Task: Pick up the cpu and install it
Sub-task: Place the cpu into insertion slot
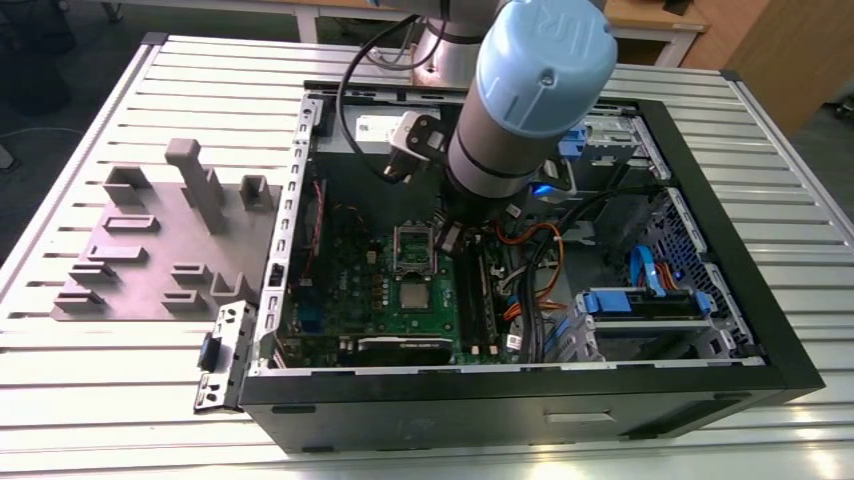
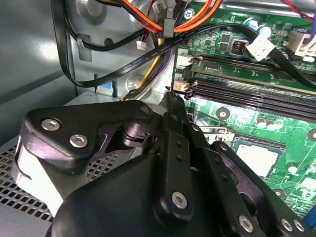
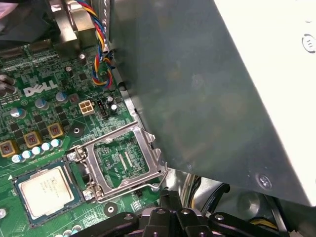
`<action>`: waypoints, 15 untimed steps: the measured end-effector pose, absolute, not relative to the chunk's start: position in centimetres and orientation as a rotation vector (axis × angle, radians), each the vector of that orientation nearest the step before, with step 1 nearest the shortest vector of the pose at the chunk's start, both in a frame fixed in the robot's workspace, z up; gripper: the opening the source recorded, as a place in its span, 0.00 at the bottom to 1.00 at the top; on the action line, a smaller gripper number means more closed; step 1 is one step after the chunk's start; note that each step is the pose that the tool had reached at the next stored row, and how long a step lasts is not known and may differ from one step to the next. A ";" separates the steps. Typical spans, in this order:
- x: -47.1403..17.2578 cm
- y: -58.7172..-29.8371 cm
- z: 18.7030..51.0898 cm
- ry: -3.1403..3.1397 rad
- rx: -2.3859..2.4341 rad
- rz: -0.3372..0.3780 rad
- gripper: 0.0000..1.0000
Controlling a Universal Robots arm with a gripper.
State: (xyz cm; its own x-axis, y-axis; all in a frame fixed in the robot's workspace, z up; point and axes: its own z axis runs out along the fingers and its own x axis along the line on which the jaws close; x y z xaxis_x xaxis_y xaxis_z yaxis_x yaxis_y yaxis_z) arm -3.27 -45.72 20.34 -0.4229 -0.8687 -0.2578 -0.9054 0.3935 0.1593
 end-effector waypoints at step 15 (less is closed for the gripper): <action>-3.5 -45.5 19.8 2.504 -1.604 0.427 0.11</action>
State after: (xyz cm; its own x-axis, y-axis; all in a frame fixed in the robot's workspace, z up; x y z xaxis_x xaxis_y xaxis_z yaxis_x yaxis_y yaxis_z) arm -3.52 -45.53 19.76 -0.4232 -0.8664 -0.2650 -0.9053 0.3924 0.1626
